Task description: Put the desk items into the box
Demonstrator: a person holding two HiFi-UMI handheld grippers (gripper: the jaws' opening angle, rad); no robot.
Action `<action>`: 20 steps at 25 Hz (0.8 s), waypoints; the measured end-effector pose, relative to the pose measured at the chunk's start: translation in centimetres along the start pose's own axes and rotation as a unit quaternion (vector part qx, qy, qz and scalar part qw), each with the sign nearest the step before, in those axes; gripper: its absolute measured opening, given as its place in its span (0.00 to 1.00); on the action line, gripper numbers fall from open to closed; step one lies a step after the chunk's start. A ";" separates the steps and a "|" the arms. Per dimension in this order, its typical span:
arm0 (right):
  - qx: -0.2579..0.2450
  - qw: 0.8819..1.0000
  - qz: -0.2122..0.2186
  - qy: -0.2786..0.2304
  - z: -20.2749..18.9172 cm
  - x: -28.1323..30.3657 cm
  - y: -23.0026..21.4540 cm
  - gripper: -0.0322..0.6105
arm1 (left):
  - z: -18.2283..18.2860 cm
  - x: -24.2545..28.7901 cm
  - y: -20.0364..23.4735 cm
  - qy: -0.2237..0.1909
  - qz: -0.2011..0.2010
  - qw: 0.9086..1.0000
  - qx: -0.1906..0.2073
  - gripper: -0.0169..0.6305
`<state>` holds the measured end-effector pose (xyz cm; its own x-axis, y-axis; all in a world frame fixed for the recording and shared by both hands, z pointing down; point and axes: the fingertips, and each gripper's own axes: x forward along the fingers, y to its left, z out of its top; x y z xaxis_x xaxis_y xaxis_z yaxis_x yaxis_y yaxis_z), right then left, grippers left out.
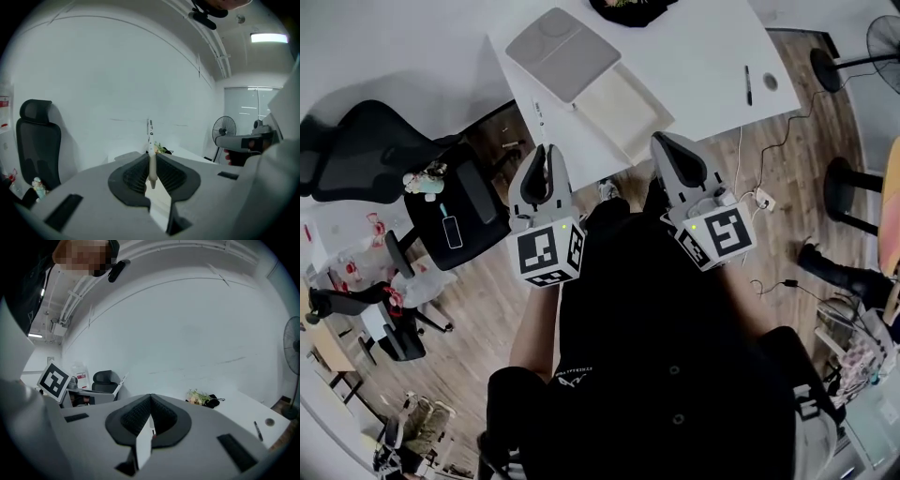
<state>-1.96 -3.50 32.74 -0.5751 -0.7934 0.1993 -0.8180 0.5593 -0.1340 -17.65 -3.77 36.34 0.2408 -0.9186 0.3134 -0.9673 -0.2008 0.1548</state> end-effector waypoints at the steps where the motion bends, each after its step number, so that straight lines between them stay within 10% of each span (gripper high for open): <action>1: 0.001 1.000 -0.002 -0.002 0.1 -0.2 0.0 0.05 | 0.4 -0.3 -0.2 -0.004 -0.005 1.000 -0.003 0.11; 20: 0.009 1.000 -0.016 -0.020 0.8 -0.9 -0.9 0.05 | 1.8 -3.3 -2.8 -0.036 -0.026 0.999 -0.015 0.11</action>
<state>-0.76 -3.46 31.92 -0.5476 -0.8202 0.1657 -0.8361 0.5289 -0.1453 -15.86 -0.83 33.16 0.2831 -0.9295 0.2363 -0.9507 -0.2395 0.1968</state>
